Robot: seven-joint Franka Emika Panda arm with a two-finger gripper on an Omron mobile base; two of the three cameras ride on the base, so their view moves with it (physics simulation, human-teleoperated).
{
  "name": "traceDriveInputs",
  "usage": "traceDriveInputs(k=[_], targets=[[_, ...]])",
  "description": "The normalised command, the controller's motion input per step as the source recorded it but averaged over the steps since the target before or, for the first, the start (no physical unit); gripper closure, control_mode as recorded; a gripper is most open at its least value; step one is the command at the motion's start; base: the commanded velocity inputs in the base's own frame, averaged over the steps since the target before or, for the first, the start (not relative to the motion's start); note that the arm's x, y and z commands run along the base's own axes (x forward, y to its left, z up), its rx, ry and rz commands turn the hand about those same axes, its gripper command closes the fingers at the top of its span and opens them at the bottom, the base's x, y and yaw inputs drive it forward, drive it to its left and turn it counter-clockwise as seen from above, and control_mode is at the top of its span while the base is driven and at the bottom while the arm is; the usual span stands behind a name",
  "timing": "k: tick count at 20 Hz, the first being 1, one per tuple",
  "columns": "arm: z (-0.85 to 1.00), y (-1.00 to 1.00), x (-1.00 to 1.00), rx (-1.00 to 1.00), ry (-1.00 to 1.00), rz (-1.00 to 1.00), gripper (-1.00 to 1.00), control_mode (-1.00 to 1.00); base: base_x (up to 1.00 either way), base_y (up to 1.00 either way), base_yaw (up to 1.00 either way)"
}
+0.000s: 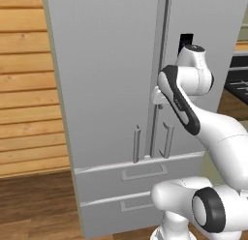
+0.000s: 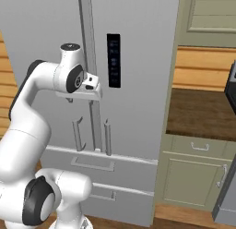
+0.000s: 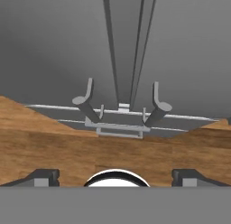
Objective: Take the strawberry from the fridge and place it on top of the pancake, located on the dining counter.
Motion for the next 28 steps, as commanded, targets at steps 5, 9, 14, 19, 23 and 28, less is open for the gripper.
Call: traceDriveInputs(k=[5,9,14,19,23,28], targets=[[0.00,0.00,0.00,0.00,0.00,0.00,-1.00,1.00,-0.53,-0.03,-0.01],[0.00,-0.01,-0.02,0.00,0.00,0.00,-1.00,-1.00,-0.14,0.00,-0.02],[-0.32,-0.39,0.00,0.00,-0.02,-0.01,-1.00,-1.00,0.00,0.00,0.00],[-0.62,-0.41,0.15,0.00,0.00,0.00,-1.00,-1.00,0.00,0.00,0.00],[-0.68,-0.18,0.35,0.00,-0.01,0.00,-1.00,-1.00,0.00,0.00,0.00],[-0.72,-0.17,0.28,0.00,0.00,0.00,-1.00,-1.00,0.00,0.00,0.00]])
